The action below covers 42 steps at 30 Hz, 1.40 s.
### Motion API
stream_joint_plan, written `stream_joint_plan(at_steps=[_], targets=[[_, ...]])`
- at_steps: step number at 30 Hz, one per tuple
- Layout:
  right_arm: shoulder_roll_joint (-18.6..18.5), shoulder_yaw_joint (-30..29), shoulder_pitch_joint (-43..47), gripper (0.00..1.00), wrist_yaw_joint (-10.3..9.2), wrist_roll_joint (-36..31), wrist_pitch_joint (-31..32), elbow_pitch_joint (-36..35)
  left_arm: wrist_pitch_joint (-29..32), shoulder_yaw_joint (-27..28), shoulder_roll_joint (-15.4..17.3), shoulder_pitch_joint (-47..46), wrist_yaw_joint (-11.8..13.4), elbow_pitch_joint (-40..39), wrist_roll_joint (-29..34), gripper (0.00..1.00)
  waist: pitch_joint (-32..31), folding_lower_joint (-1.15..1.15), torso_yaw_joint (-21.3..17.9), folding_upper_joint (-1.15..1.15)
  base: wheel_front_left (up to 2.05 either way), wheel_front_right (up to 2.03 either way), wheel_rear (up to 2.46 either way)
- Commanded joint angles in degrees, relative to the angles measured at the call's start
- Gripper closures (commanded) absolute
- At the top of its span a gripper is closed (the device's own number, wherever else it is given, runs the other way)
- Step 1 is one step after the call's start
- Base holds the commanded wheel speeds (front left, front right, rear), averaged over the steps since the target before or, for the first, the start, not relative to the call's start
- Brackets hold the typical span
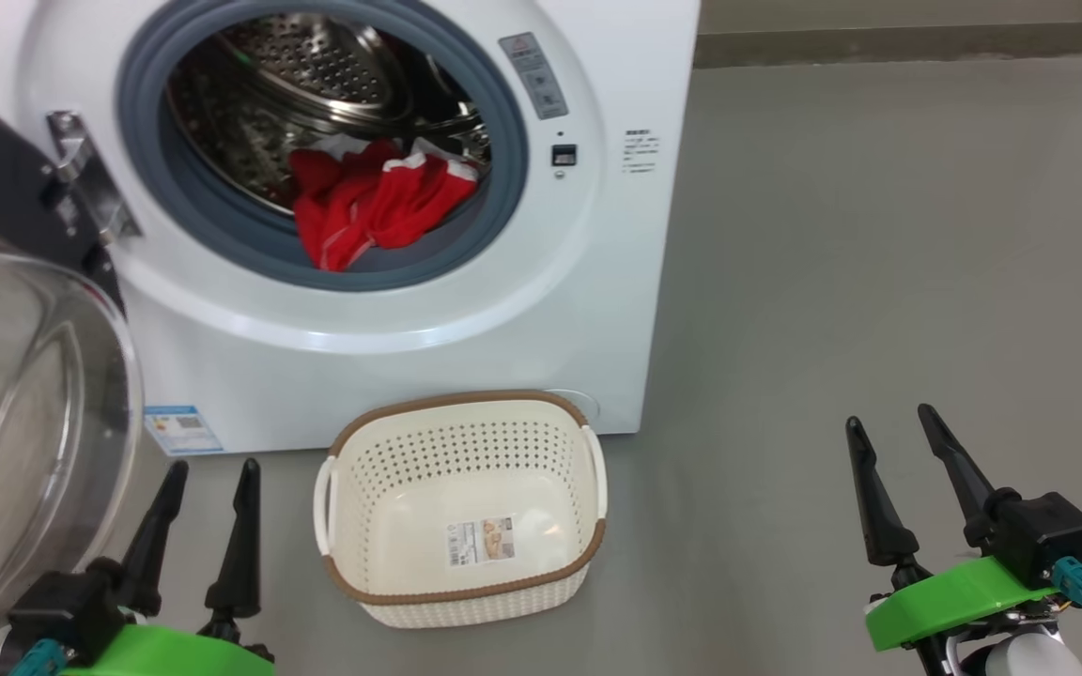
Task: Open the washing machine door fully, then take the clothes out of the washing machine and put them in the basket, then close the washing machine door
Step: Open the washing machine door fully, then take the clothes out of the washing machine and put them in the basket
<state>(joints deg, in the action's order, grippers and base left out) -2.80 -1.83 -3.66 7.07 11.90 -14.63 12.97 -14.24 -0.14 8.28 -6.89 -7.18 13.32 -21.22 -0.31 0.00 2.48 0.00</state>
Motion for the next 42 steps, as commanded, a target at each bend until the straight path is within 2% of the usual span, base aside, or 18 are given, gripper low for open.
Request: stream_joint_plan(at_steps=[1,9,27,35,42], targets=[[-0.09,1.59,-0.56,0.00,0.42,-0.47,-0.37,-1.85,-0.60,2.14,1.62,-0.34,-0.30,-0.83,0.36,0.00,-0.20,0.00,-2.01,0.00,0.00,0.00,0.00],[-0.42,2.20,1.18,0.00,0.42,0.21,-0.37,-2.74,-0.73,4.20,0.32,2.58,-0.22,-1.17,1.81,0.00,-1.46,0.00,-4.42,0.00,0.00,0.00,0.00],[-0.48,1.31,3.58,0.00,0.42,-0.12,-0.37,-3.15,-0.75,6.12,-0.47,4.87,0.13,-1.00,4.46,0.00,-2.83,0.00,-4.14,0.00,0.04,-0.04,0.01],[-0.66,1.78,3.35,0.00,0.42,0.10,-0.37,-2.88,-0.75,6.27,-0.86,4.08,0.39,-0.29,5.06,0.00,-2.64,0.00,-4.11,0.00,0.93,-0.93,0.00],[-0.67,1.63,2.97,0.00,0.42,0.26,-0.37,-2.73,-0.75,6.40,-1.34,3.47,0.15,-1.08,3.97,0.00,-2.36,0.00,-4.11,0.00,1.85,-1.85,0.00]])
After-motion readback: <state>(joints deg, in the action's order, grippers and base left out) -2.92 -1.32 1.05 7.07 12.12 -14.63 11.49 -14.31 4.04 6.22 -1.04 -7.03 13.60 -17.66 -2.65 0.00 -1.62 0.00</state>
